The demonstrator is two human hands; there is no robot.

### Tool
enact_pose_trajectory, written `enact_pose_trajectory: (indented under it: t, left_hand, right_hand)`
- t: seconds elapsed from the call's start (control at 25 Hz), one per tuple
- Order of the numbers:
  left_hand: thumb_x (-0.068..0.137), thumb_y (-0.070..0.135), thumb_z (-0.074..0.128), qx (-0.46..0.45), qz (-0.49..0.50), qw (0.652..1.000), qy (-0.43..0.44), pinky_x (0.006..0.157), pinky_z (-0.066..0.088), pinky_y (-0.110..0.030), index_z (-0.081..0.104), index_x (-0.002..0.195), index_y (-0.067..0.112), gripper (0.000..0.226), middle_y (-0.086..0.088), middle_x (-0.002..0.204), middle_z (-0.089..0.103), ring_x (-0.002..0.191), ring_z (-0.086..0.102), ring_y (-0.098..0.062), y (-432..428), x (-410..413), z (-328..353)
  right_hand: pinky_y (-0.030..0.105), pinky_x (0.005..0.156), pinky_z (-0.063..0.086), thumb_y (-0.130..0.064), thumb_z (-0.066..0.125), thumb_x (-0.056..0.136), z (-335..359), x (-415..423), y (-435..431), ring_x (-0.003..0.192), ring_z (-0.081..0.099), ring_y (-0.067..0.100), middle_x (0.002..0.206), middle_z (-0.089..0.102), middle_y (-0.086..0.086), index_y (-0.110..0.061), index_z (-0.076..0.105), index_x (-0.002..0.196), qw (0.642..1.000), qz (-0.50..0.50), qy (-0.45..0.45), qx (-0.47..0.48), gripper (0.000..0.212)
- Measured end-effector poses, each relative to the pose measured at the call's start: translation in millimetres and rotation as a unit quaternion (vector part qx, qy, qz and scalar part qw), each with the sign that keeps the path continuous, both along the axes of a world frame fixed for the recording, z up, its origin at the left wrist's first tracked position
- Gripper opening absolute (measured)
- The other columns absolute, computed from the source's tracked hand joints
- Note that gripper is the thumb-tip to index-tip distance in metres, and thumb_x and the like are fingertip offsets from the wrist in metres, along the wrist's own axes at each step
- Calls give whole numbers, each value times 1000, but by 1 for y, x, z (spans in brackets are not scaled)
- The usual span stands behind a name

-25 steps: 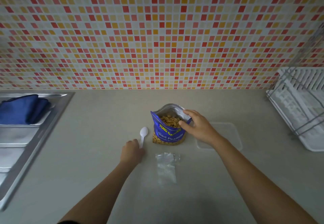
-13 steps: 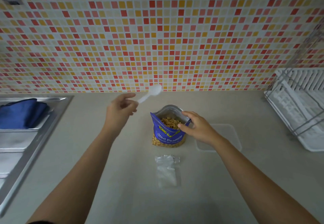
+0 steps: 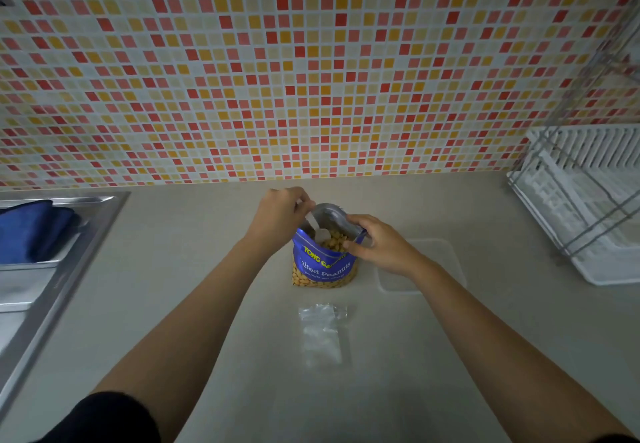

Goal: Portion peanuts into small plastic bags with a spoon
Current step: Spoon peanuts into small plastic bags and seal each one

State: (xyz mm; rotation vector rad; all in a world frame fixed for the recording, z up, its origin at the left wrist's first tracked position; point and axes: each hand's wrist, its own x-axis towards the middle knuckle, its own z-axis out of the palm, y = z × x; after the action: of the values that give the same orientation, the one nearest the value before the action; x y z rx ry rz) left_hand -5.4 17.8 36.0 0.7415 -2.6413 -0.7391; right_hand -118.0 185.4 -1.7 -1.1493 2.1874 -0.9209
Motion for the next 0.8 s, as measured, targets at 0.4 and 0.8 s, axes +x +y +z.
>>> enact_pose_trajectory:
  t: [0.4,0.8]
  left_hand:
    - [87,23,56,-80,-15,966,247,71,40,-10,61,95,5,20,-2,86,57,76,46,-2,24,47,-18]
    - [77,24,69,-15,-86,995,-55,82,50,-37,63,103,10,31,-13,106,58,96,58,-31,66,90,-153]
  right_hand:
    - [16,89,39,-23,56,87,-12,41,20,98,50,8,103,55,0,-12,59,110,960,-58,192,-193,26]
    - [24,112,-2,-71,-6,74,-138,97,76,146,5,21,157,6,12,-6,9,146,977,0,155,149,98]
